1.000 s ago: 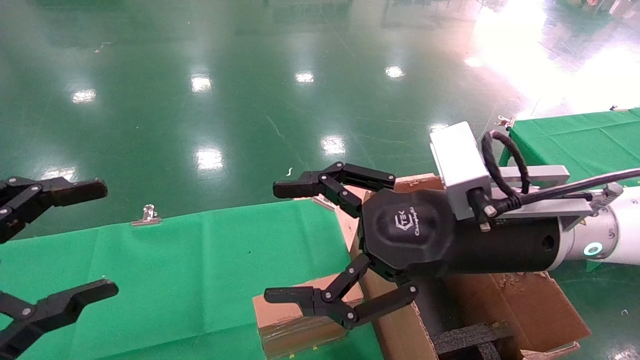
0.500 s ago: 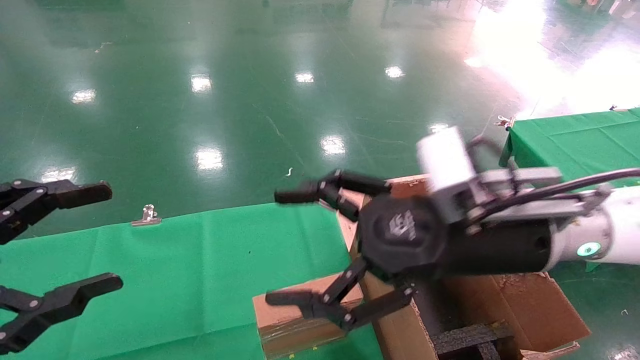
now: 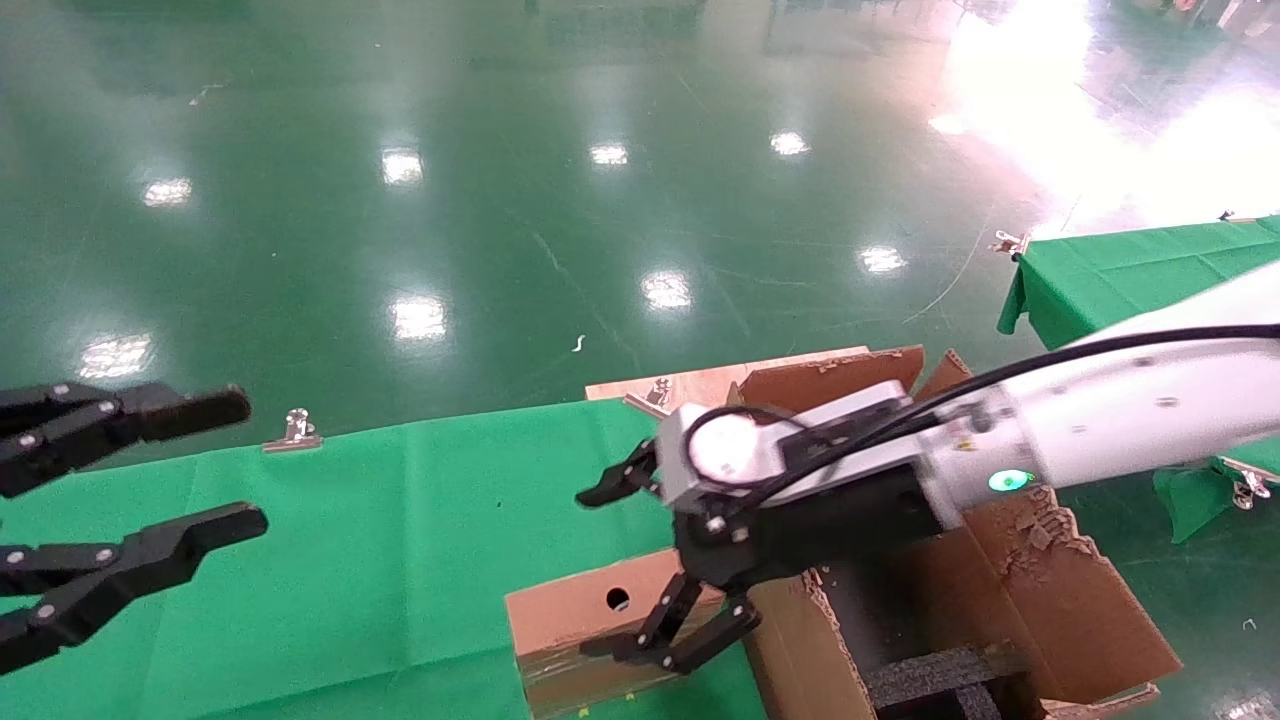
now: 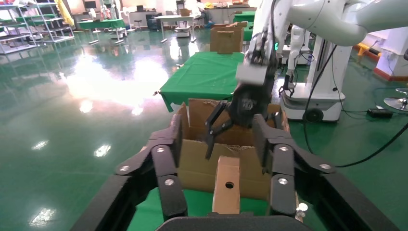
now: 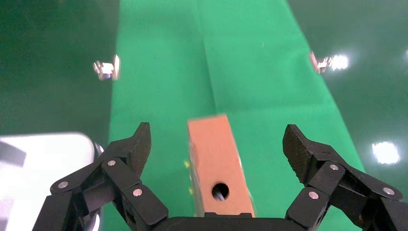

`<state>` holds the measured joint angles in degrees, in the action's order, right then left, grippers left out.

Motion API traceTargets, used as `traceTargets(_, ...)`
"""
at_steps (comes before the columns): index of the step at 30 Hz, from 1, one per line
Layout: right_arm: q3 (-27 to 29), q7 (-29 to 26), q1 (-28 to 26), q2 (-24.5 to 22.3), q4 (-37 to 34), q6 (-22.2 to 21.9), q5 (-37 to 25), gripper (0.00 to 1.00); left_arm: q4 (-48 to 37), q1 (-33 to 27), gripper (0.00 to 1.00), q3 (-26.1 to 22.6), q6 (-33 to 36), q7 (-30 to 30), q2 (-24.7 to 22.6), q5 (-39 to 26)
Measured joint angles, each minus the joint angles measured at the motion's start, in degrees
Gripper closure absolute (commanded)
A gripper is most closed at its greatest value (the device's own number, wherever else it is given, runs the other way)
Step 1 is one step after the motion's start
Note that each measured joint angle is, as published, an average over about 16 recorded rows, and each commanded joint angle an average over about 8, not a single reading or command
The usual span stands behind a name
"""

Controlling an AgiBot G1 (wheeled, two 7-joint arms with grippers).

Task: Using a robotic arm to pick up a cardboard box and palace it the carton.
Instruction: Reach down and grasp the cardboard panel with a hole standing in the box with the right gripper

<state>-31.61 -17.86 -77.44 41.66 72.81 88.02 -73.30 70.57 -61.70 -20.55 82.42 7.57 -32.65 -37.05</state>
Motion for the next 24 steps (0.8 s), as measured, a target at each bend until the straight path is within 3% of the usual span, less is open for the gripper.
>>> traceTargets(19, -12.60, 6.55, -8.68, 10.68, -6.99, 1.31, -18.54, 0.00, 0.00, 0.00, 1.00, 0.00, 0.00, 0.00, 0.00, 0.00)
traceTargets(20, -13.06, 6.95, -8.92, 10.99, -7.22, 1.28, -19.08, 0.00, 0.00, 0.00, 0.92, 0.00, 0.00, 0.00, 0.00, 0.00)
traceTargets(22, -13.97, 7.75, -9.39, 11.61, -7.65, 1.23, -20.15, 0.01, 0.00, 0.00, 0.67, 0.00, 0.00, 0.00, 0.00, 0.00)
traceTargets(24, -14.74, 8.43, -9.79, 12.13, -8.00, 1.18, -21.06, 0.20, 0.00, 0.00, 0.42, 0.00, 0.00, 0.00, 0.00, 0.00)
